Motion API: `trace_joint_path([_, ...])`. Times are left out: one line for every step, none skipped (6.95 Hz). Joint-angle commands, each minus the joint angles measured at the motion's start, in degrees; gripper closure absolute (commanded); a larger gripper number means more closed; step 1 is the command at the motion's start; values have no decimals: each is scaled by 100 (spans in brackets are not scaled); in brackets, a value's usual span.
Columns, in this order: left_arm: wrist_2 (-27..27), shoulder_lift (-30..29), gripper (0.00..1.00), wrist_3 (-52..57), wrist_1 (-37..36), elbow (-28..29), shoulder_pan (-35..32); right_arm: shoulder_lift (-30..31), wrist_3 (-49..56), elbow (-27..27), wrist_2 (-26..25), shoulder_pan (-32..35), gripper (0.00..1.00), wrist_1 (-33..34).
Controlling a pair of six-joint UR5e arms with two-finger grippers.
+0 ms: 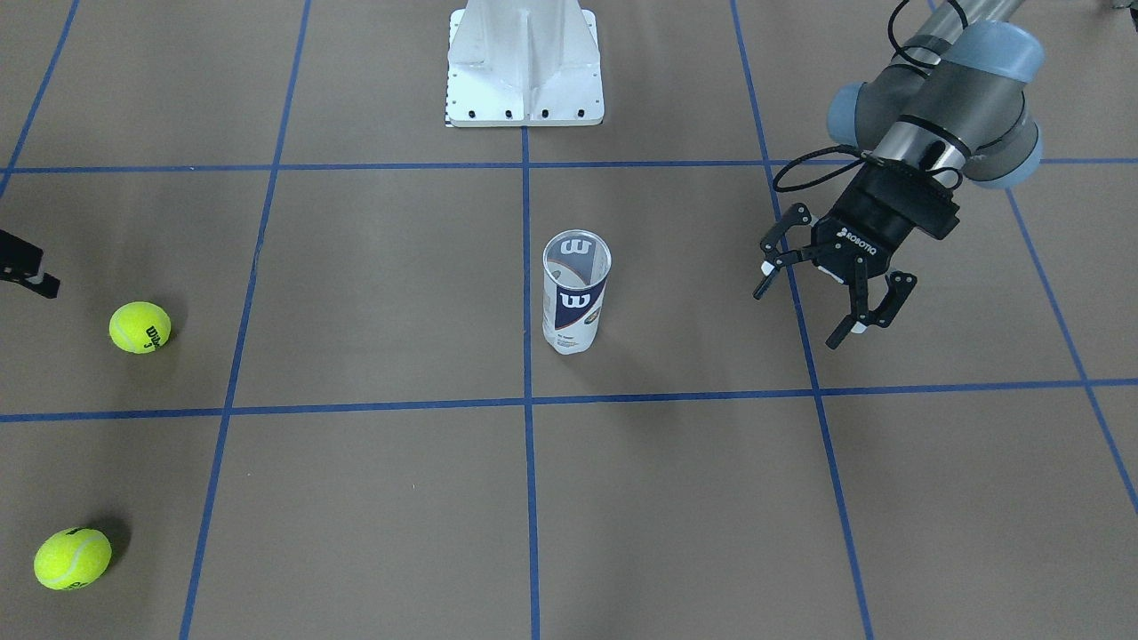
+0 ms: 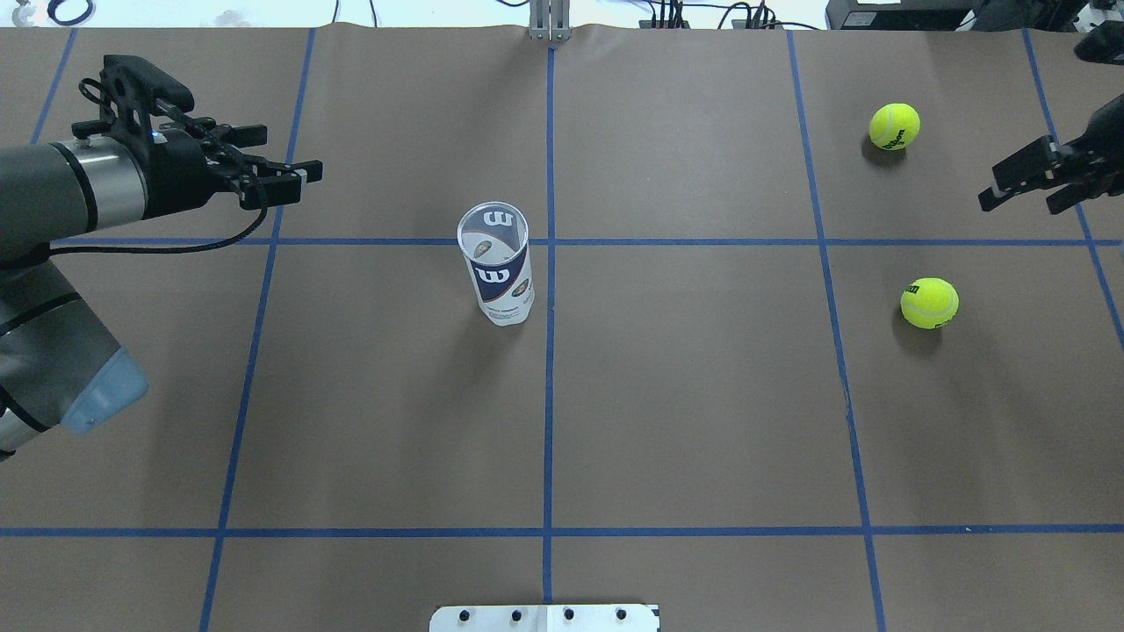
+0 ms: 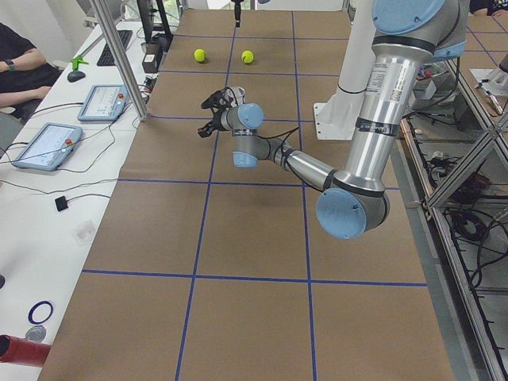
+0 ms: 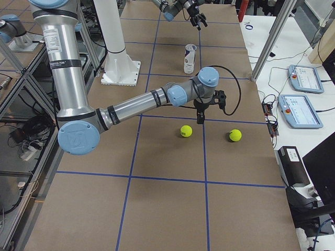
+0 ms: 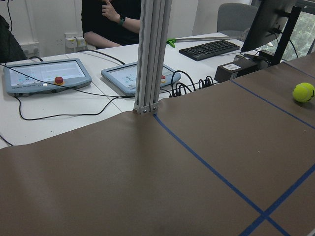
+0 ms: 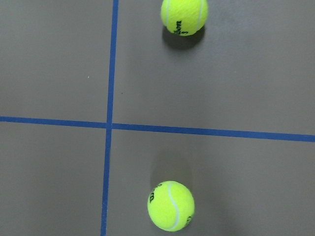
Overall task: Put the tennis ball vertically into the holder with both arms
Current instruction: 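Move the right gripper down onto the nearer yellow tennis ball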
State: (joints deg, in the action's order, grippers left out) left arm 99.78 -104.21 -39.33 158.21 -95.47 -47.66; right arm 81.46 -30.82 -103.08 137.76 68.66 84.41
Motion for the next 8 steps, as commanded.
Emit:
trace_joint_path([-3,6,2,39,-1,37,3,37,-460,191,-702,-667,1,-487])
trace_joint_path([-3,6,2,48,8,55,3,-41,-442,357,-889,-991,1,-487])
trace_joint_path([-11,6,2,57,17,98,11,-42,-381,533,-961,-1073,1,-600])
trace_joint_path([-12,6,2,66,34,125,12,10,-294,631,-1023,-1074,1,-810])
trace_joint_path([-20,6,2,74,34,143,12,28,-284,658,-1110,-1074,1,-821])
trace_joint_path([-20,6,2,83,43,186,20,19,-180,771,-1111,-1074,1,-821])
trace_joint_path([-20,-3,2,92,43,195,20,-15,-126,903,-1120,-1109,1,-830])
trace_joint_path([-20,-3,2,92,43,196,20,-16,-117,939,-1129,-1196,1,-821])
